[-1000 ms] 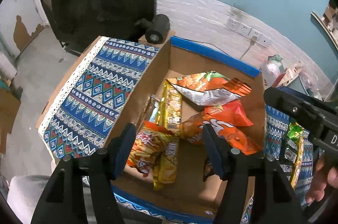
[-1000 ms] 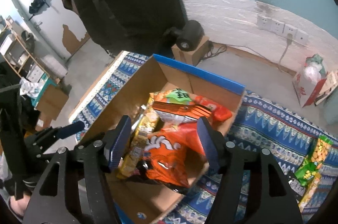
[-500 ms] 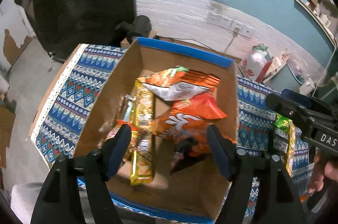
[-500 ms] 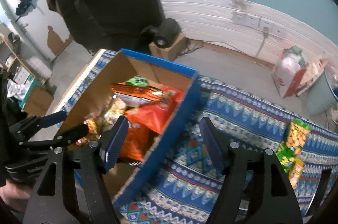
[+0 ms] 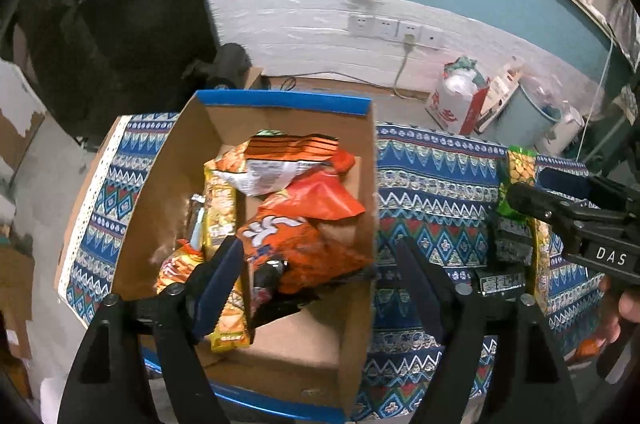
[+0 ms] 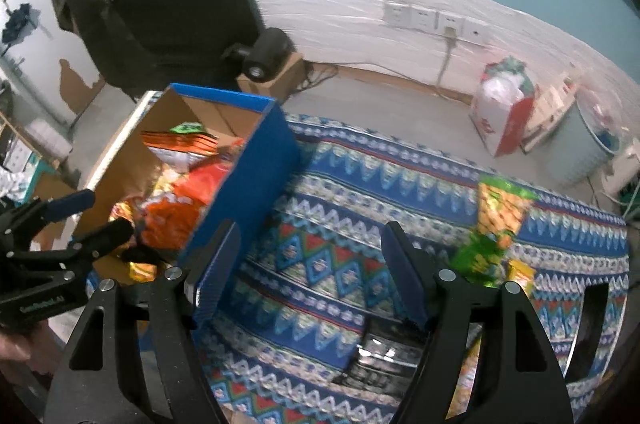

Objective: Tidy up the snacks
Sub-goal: 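Move both open tools back over the remaining snacks, then grasp the long gold stick pack with the right tool while the left tool grasps a black bag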

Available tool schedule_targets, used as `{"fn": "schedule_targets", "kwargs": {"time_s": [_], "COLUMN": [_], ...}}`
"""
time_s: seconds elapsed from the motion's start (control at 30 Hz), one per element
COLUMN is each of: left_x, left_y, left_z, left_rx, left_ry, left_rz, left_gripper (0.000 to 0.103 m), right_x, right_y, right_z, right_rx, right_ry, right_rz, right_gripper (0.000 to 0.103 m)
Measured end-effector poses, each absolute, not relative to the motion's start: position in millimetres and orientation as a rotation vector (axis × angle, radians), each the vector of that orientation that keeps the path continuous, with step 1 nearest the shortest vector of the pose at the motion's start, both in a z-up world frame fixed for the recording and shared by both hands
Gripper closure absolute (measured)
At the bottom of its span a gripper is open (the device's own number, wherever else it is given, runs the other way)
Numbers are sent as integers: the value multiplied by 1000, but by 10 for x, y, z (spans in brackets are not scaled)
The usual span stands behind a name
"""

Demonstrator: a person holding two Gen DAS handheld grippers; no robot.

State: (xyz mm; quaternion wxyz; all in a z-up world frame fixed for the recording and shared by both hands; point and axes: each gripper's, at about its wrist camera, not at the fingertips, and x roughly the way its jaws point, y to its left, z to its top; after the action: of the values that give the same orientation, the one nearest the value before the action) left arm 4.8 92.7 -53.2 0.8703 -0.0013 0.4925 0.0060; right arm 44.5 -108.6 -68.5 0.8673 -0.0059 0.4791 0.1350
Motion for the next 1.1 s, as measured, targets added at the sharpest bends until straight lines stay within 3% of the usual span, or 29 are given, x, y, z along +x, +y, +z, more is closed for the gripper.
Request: {"fn": "schedule_targets", "kwargs": {"time_s": [0.57,1.1], "left_x": [67,80], "left_y": [16,-588], "left_z": [-771,-1332], "left_rx": [152,224], "left_ry": [1091,1217], "left_rz": [-119,-208], "left_gripper": [23,23], "right_x": [138,-17], "right_y": [-2037,-2645], "right_z": [-907,-1648], "right_rx": [25,65], "right_ry": [1057,1241], "right_rz": [126,-29], "right_gripper": [25,25]}}
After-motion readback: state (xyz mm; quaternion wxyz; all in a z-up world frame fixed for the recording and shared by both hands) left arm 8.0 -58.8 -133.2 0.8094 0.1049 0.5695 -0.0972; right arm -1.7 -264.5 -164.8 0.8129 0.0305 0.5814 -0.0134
